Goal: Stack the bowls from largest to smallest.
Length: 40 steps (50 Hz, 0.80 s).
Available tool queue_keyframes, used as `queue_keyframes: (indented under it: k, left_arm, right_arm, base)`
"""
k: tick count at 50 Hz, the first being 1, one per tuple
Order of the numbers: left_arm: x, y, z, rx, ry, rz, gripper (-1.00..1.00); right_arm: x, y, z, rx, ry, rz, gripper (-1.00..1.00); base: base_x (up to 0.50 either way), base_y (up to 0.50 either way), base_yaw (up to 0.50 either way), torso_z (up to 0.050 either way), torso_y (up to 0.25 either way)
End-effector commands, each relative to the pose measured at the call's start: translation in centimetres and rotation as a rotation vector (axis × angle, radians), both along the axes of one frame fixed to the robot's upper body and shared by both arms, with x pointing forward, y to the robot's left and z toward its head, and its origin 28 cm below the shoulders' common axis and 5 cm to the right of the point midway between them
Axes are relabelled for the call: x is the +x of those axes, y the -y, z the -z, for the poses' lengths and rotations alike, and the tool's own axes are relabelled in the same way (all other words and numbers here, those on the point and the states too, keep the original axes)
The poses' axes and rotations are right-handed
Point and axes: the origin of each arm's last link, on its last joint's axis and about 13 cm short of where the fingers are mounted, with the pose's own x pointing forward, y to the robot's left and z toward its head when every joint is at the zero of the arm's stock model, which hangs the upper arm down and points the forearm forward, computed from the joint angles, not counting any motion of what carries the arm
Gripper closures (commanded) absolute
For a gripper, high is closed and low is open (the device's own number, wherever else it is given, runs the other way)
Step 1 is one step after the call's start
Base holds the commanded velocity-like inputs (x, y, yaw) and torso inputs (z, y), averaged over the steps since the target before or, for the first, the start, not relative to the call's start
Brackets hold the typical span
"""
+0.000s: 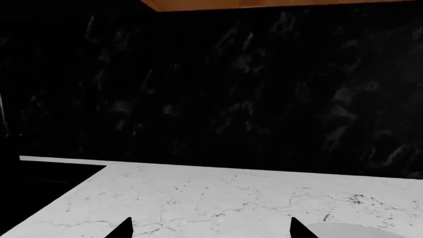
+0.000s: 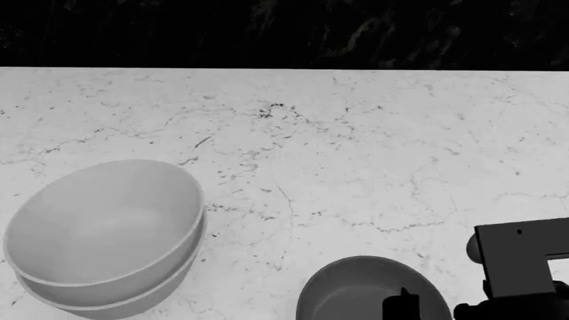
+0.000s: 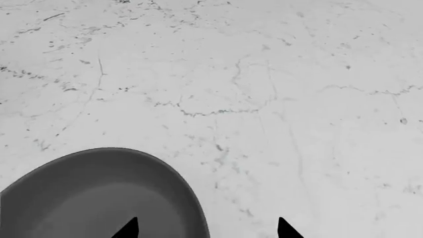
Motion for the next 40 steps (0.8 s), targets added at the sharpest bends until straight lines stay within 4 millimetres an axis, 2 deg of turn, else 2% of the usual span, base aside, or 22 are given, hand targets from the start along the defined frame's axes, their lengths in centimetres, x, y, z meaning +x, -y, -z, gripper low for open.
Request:
queue_keyframes:
  k: [1,16,22,23,24,33,40]
  left_arm:
    - [0.0,0.0,0.0,-0.024,0.006,0.017,-1.0]
    - [0.0,0.0,0.0,-0.019,0.007,0.016,-1.0]
    - [0.0,0.0,0.1,-0.018,0.008,0.016,-1.0]
    - [0.0,0.0,0.1,-0.017,0.006,0.016,-1.0]
    - [0.0,0.1,0.1,-0.015,0.006,0.017,-1.0]
    - [0.1,0.1,0.1,-0.016,0.006,0.019,-1.0]
    - [0.1,0.0,0.1,-0.018,0.006,0.017,-1.0]
  right_arm:
    - [0.5,-0.2,2.6,-0.023,-0.066,-0.025,-1.0]
    - [1.3,-0.1,4.9,0.007,-0.126,-0.012,-1.0]
    - [1.3,-0.2,5.1,0.06,-0.145,-0.009,-1.0]
    - [1.2,-0.3,4.9,0.117,-0.149,-0.007,-1.0]
    - [1.1,-0.3,4.7,0.122,-0.146,-0.009,1.0]
    - [1.4,-0.1,2.0,0.156,-0.043,-0.012,1.0]
    - [1.7,-1.2,-2.2,0.186,0.064,-0.052,1.0]
  base:
    - [0.0,0.0,0.0,0.0,0.0]
    - [0.0,0.0,0.0,0.0,0.0]
    - [0.0,0.0,0.0,0.0,0.0]
    - [0.0,0.0,0.0,0.0,0.0]
    - [0.01,0.0,0.0,0.0,0.0]
    - [0.0,0.0,0.0,0.0,0.0]
    - [0.0,0.0,0.0,0.0,0.0]
